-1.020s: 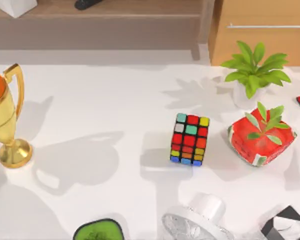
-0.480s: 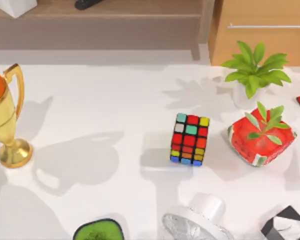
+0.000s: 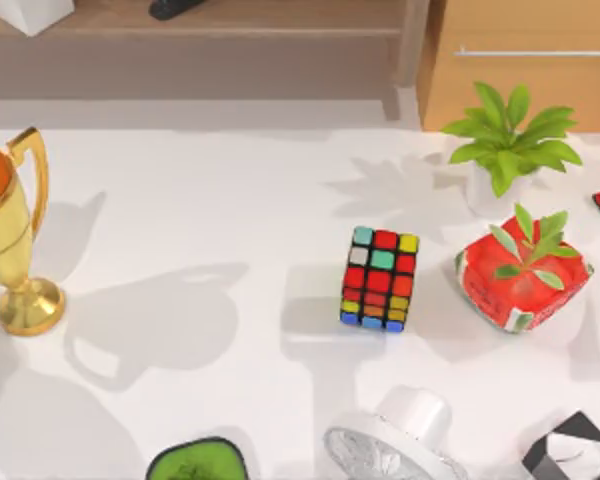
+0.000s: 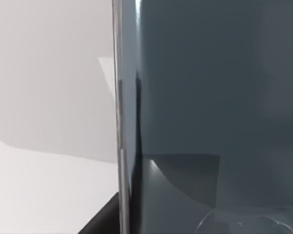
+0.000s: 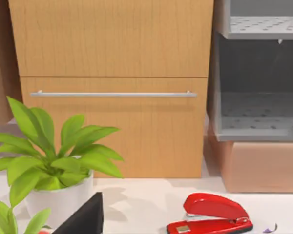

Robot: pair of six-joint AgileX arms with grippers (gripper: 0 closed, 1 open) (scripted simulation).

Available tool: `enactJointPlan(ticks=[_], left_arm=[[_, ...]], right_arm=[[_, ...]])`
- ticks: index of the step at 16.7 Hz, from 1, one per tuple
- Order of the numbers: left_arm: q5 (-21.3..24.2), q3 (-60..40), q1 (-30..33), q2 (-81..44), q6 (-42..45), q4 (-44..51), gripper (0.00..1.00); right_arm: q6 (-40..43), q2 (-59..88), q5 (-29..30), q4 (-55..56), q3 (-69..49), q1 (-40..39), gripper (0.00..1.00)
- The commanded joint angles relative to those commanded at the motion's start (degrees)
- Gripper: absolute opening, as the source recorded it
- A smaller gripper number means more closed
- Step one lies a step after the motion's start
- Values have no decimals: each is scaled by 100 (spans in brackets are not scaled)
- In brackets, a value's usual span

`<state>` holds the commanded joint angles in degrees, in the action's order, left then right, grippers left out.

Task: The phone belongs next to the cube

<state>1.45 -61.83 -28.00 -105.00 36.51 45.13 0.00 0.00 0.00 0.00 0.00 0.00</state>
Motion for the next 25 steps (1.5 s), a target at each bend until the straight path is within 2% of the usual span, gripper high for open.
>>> enactJointPlan(ticks=[4,9,18,25], left_arm=[[-80,-286,120,198,-271,-36,0],[-318,-1323,806,404,-1478,-157,0],[-334,-3186,3134,-45,-4300,16,0],[-123,-3492,4691,-1022,-5913,894,0]], right_arm=[[0,0,0,0,0,0,100],[0,0,0,0,0,0,100],[0,0,0,0,0,0,100],[0,0,0,0,0,0,100]])
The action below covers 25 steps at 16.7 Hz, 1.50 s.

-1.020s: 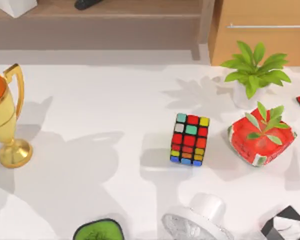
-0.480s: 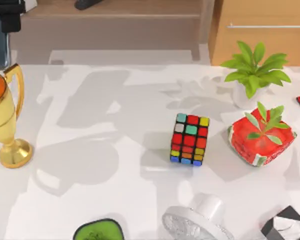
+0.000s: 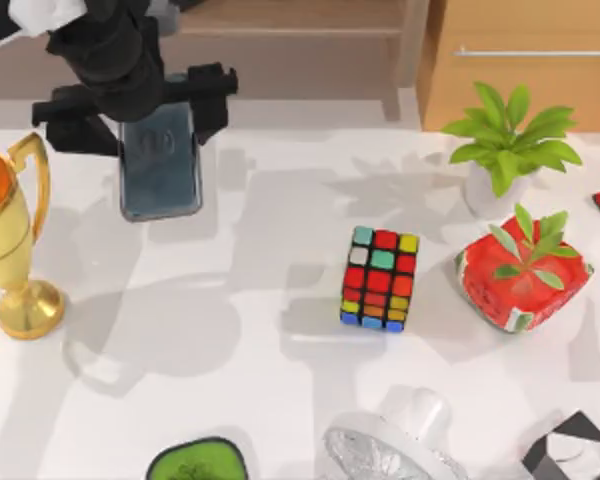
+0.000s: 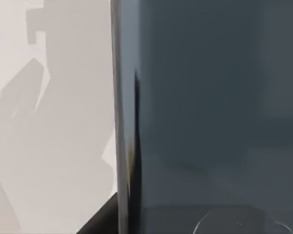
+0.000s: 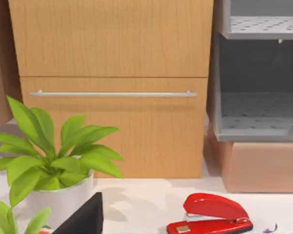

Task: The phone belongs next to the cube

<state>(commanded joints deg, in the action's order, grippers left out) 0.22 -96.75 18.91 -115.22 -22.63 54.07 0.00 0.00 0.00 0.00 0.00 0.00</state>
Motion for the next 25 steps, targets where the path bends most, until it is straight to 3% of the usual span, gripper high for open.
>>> enactJointPlan(ticks=[10,25], left_arm=[[-32,136,1204,-550,-726,958,0],[-221,61,1329,-449,-738,900,0]], right_arm=[[0,0,0,0,0,0,100],[0,0,0,0,0,0,100]])
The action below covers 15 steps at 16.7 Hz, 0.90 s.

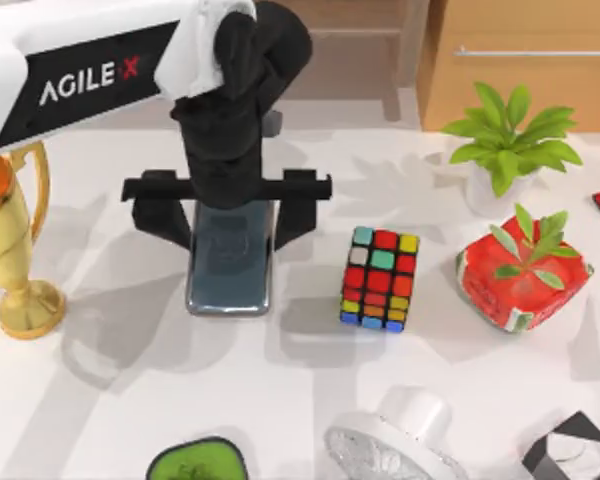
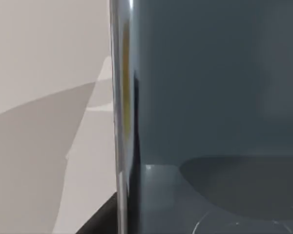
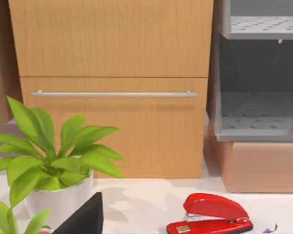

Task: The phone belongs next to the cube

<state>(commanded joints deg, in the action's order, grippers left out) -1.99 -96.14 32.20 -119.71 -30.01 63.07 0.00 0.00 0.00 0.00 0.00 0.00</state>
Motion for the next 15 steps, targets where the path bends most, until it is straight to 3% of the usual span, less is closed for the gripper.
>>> enactJointPlan(ticks=[15], left_arm=[[-750,-316,395,488,-66,-457,0]], right_arm=[[0,0,0,0,0,0,100]])
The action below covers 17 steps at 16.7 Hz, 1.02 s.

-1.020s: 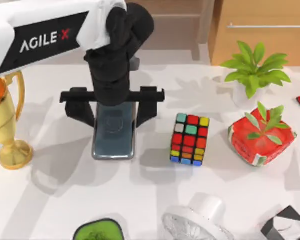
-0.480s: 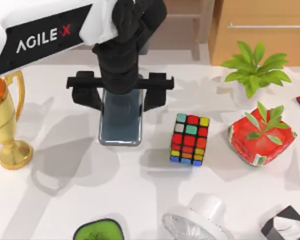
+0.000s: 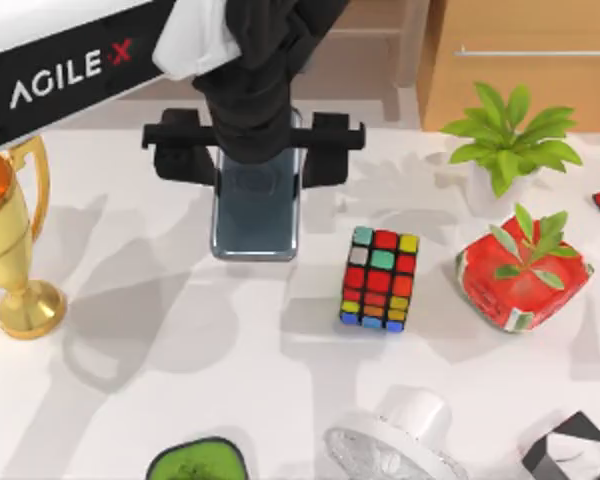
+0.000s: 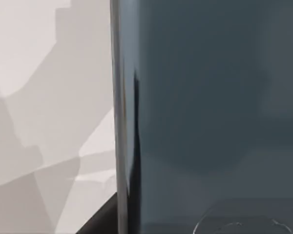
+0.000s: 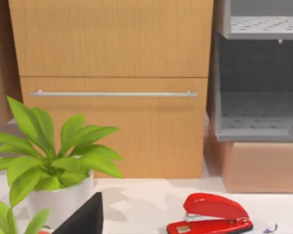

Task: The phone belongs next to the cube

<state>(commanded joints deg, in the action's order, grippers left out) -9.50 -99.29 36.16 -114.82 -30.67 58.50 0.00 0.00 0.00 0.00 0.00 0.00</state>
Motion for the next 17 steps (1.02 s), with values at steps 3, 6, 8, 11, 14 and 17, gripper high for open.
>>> enactJointPlan(ticks=[3,6,8,11,14,17], left_arm=[[-26,-12,22,89,-5,-95,0],[17,13,13,129,-5,-176,0],[78,56,-10,131,0,-224,0],[212,142,-69,110,16,-289,0],[378,234,-150,65,38,-353,0],[554,344,-244,-25,60,-414,0]], right_arm=[[0,0,0,0,0,0,100],[0,0,0,0,0,0,100],[0,0,0,0,0,0,100],[0,0,0,0,0,0,100],[0,0,0,0,0,0,100],[0,0,0,0,0,0,100]])
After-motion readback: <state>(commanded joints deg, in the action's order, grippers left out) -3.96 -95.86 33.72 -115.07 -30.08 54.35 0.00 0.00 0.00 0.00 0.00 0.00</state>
